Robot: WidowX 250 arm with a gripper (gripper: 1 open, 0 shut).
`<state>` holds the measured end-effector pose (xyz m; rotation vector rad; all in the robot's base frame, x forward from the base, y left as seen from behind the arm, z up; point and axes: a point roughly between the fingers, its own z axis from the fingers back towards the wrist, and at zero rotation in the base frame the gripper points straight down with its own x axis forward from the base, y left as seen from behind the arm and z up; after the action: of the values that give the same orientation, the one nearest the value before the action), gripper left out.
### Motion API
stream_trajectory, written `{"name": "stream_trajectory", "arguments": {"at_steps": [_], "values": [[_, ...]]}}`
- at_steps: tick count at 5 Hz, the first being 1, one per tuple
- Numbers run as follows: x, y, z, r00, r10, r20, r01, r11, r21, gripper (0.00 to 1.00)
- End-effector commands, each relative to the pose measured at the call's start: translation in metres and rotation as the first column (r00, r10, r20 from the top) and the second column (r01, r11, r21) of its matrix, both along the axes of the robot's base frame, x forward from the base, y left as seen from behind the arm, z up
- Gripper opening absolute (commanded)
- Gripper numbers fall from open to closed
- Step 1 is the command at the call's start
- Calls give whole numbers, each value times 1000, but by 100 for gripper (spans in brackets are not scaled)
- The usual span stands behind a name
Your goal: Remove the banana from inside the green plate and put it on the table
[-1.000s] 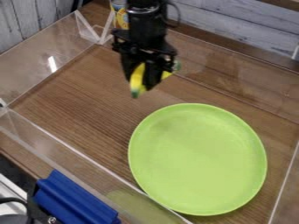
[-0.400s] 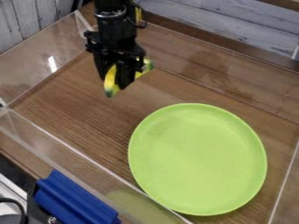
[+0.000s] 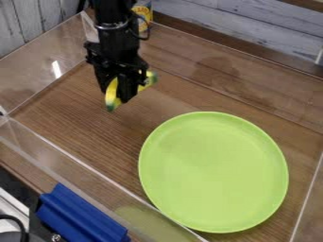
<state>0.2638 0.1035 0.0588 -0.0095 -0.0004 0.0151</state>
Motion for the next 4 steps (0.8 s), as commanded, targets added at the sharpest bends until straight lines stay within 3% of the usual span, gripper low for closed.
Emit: {"name": "stream_trajectory", "arguments": {"at_steps": [1, 4], "values": [[-2, 6, 0, 1000, 5, 20, -5, 1000, 16, 100], [1, 10, -8, 1000, -13, 20, 12, 1000, 8, 100]]}}
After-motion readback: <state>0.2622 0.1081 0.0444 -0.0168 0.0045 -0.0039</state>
